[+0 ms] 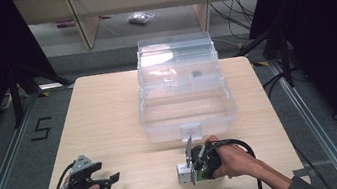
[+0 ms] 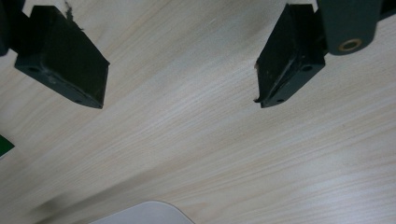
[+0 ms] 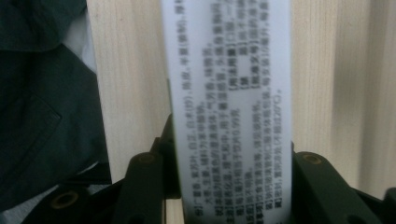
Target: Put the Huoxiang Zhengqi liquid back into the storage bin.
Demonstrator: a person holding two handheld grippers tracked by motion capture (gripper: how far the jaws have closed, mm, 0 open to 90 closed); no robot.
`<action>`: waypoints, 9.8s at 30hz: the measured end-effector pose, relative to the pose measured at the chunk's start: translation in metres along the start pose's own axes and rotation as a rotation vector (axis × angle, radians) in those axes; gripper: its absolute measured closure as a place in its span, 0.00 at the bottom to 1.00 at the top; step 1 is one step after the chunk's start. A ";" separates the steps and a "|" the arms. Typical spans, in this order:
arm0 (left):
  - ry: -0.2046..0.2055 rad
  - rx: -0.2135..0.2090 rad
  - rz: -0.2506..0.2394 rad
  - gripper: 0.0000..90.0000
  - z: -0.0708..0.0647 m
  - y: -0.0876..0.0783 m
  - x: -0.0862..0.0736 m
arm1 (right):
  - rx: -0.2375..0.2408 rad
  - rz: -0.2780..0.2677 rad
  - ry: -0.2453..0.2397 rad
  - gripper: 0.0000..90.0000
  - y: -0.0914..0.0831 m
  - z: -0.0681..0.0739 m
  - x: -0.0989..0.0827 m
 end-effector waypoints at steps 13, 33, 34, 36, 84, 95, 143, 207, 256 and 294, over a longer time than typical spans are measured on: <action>0.000 0.000 -0.002 0.18 0.000 0.000 0.000 | -0.007 0.031 -0.045 0.72 -0.007 0.001 0.003; 0.030 0.008 0.020 0.18 0.003 -0.002 0.000 | -0.020 -0.053 -0.059 0.72 -0.053 -0.025 -0.007; 0.029 0.008 0.020 0.18 0.003 -0.002 0.000 | -0.018 -0.034 -0.021 0.72 -0.056 -0.024 -0.007; 0.029 0.008 0.020 0.18 0.003 -0.002 0.000 | -0.023 -0.062 -0.036 0.72 -0.059 -0.028 -0.008; -0.005 0.001 0.000 0.18 0.001 0.001 0.000 | -0.117 -0.035 0.038 0.72 -0.129 -0.131 -0.034; -0.007 0.001 0.002 0.18 0.002 0.001 -0.001 | -0.102 -0.020 0.076 0.72 -0.114 -0.155 -0.039; -0.007 0.001 -0.001 0.18 0.002 0.001 0.000 | -0.021 0.004 0.022 0.72 -0.049 -0.184 -0.051; 0.003 0.000 0.004 0.18 0.002 0.000 0.000 | -0.002 0.012 0.030 0.64 -0.037 -0.178 -0.050; -0.007 0.003 -0.002 0.18 0.002 0.001 0.000 | -0.077 -0.188 0.258 0.39 -0.088 -0.157 -0.069; -0.007 0.003 -0.002 0.18 0.001 0.001 0.000 | -0.093 -0.467 0.403 0.32 -0.082 -0.103 -0.091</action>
Point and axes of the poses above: each handheld gripper's, and its own axes: y roughly forward along the jaws, x roughly out of its top, z roughly to its left, the point moved 1 cm from there along y, roughly forward along the jaws, and after that the axes turned 5 degrees about -y, right-handed, at the moved point
